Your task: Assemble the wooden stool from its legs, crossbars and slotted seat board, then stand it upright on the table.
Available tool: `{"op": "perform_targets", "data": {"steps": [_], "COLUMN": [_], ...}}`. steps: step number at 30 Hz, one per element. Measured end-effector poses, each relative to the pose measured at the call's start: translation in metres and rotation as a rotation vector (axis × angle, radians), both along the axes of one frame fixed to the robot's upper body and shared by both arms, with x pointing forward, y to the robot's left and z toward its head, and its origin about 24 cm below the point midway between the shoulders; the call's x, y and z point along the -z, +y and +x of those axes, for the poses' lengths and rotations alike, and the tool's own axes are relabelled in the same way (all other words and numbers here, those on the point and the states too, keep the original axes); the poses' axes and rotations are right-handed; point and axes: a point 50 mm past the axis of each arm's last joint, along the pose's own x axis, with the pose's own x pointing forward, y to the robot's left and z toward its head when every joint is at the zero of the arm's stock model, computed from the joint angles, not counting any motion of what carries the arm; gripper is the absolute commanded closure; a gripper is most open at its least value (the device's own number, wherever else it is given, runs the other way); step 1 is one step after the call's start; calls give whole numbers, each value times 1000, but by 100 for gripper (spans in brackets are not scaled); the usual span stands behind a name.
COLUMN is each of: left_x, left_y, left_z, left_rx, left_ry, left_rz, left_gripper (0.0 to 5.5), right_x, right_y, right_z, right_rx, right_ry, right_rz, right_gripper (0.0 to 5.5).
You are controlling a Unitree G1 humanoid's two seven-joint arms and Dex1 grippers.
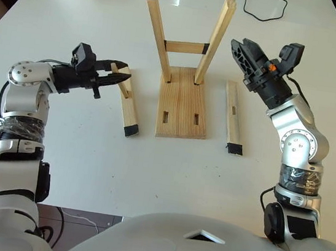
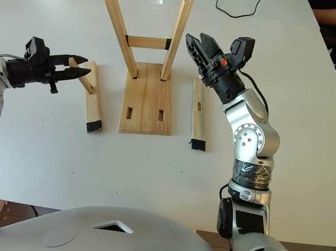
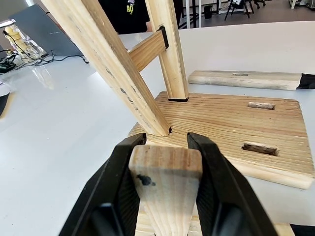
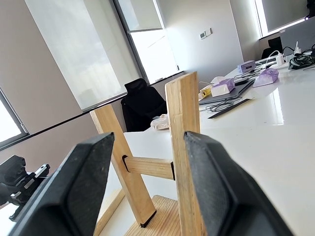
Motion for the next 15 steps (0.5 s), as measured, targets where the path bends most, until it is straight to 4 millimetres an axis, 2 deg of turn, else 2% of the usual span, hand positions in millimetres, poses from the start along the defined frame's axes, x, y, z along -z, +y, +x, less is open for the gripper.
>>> {"op": "perform_targets", "data": {"steps": [8,15], "left_x": [-5,4], "left_y": [-4,5], "left_z": [-4,0], "left_rx": [11,-30], "left_ry": [63,82], "left_rz": [-130,-108], "left_gripper": [417,418], "right_x": [2,2], "right_y": [0,4], "right_z": [0,-1], "right_rx": [-8,-12], "right_ry": [16,23], "right_rz": [-2,5], "right_gripper": [290,290]}}
